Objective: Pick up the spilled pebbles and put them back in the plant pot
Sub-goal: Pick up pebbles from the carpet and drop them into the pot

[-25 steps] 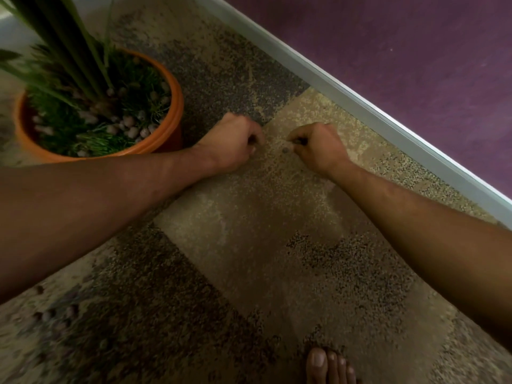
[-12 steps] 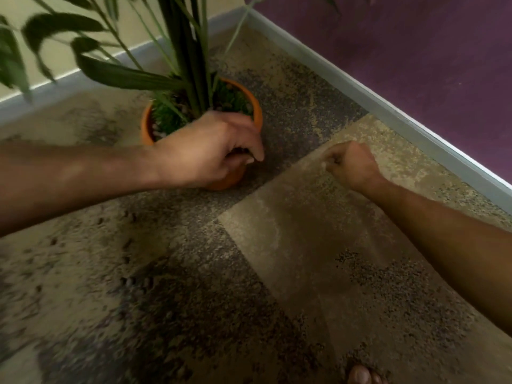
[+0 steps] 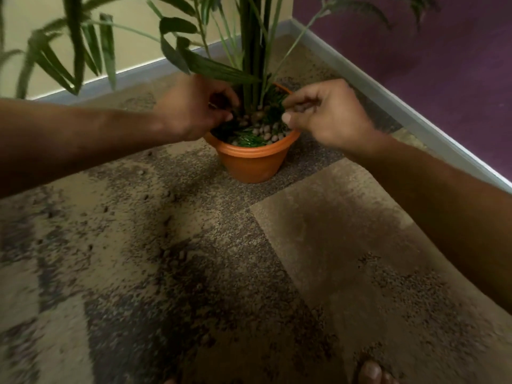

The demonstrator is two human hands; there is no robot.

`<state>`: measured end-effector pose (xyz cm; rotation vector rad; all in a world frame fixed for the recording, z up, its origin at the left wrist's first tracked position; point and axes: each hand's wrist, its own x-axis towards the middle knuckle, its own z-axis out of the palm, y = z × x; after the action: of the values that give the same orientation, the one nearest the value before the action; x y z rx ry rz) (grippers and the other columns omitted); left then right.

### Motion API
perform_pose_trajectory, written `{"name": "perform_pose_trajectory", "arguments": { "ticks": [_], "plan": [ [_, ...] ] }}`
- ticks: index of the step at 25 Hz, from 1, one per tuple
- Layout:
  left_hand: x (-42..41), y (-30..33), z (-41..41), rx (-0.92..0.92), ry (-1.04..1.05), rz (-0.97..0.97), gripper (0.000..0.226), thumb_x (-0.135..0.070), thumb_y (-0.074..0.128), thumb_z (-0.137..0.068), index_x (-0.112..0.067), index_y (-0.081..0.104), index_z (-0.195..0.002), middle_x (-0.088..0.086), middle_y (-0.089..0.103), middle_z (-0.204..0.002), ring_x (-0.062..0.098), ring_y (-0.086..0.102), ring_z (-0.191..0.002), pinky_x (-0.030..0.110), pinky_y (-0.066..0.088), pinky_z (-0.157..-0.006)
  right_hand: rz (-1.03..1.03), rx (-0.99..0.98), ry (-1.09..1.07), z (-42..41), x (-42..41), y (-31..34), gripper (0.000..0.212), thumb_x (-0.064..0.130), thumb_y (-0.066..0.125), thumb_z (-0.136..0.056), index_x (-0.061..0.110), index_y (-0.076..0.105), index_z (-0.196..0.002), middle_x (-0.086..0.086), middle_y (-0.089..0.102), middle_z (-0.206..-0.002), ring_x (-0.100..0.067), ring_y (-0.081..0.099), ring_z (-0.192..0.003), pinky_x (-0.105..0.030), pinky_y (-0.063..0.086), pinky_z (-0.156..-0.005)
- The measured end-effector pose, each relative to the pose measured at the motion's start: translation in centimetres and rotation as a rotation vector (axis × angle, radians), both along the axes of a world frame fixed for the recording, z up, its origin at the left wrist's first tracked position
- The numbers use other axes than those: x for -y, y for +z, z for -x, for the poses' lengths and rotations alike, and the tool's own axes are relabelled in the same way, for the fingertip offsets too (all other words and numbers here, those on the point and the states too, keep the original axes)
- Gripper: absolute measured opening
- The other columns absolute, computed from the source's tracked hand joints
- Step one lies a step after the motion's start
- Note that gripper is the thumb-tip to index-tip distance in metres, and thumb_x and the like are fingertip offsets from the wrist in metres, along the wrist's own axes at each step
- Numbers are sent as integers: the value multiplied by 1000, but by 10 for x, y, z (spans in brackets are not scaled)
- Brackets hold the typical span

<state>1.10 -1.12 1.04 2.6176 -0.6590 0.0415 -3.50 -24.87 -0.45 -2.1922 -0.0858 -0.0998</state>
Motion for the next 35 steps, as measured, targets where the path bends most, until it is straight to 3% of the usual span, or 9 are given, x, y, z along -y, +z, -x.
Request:
{"name": "perform_pose_trajectory", "arguments": {
  "ticks": [4, 6, 12, 17, 22, 26, 29, 33, 35],
  "plan": [
    [6, 7, -1, -227, -21, 41, 47, -11, 70, -83, -23, 56, -126, -10, 61, -116, 4, 57, -108, 14, 45, -81, 107, -20, 35, 0, -10, 6, 48, 12, 70, -85, 22, 59, -130, 5, 69, -113, -1, 64, -100, -27, 53, -93],
    [3, 9, 4, -235, -54, 59, 47, -6, 68, -83, -22, 56, -125, -6, 63, -118, 4, 59, -107, 20, 49, -86, 58, -17, 18, 3, -8, 2, 47, 2, 63, -88, 19, 58, -131, 0, 67, -124, -1, 64, -107, -31, 54, -96],
    [-28, 12, 35, -125, -94, -26, 26, -14, 68, -85, -18, 67, -111, -4, 68, -104, 9, 64, -95, 20, 46, -81, 10, 69, -95, 33, -2, -20, 28, 13, 68, -85, 19, 69, -112, 3, 73, -98, -2, 69, -90, -31, 58, -88],
    [-57, -34, 93, -231, -261, -129, 26, -26, 67, -86, -22, 67, -111, -4, 64, -117, 1, 59, -94, 29, 51, -89, -5, -81, -23, 78, -16, -64, 18, 17, 68, -86, 18, 70, -104, 3, 71, -87, -6, 69, -80, -28, 58, -78],
    [-70, -101, 158, -307, -412, -221, 28, -29, 63, -89, -29, 63, -117, -6, 58, -125, 8, 54, -112, 29, 44, -101, 191, -344, 299, 105, -54, -99, 27, 26, 68, -88, 24, 67, -115, 11, 67, -94, 8, 58, -79, -14, 45, -64],
    [-88, -130, 183, -272, -424, -238, 28, -25, 65, -88, -24, 66, -115, -3, 62, -122, 18, 57, -112, 28, 43, -98, 209, -321, 502, 133, -92, -115, 24, 23, 68, -87, 19, 71, -110, 3, 69, -93, 0, 58, -75, -17, 45, -68],
    [-110, -146, 204, -254, -369, -240, 31, -23, 66, -86, -20, 65, -118, 1, 65, -121, 23, 59, -112, 33, 48, -97, 198, -225, 845, 157, -118, -120, 20, 23, 70, -86, 10, 75, -101, -5, 72, -94, -9, 61, -79, -18, 43, -69],
    [-116, -160, 222, -230, -295, -288, 38, -24, 61, -90, -20, 58, -128, 1, 64, -119, 25, 56, -105, 36, 50, -91, 428, -165, 1210, 190, -143, -140, 40, 31, 66, -88, 15, 64, -124, -9, 63, -121, -25, 54, -112, -32, 44, -95],
    [-108, -160, 219, -225, -274, -296, 36, -24, 57, -91, -22, 57, -127, 1, 63, -115, 26, 56, -101, 39, 51, -88, 569, -77, 1249, 204, -148, -145, 34, 27, 58, -90, 18, 64, -122, -8, 57, -124, -29, 47, -115, -41, 49, -85]
  ]
}}
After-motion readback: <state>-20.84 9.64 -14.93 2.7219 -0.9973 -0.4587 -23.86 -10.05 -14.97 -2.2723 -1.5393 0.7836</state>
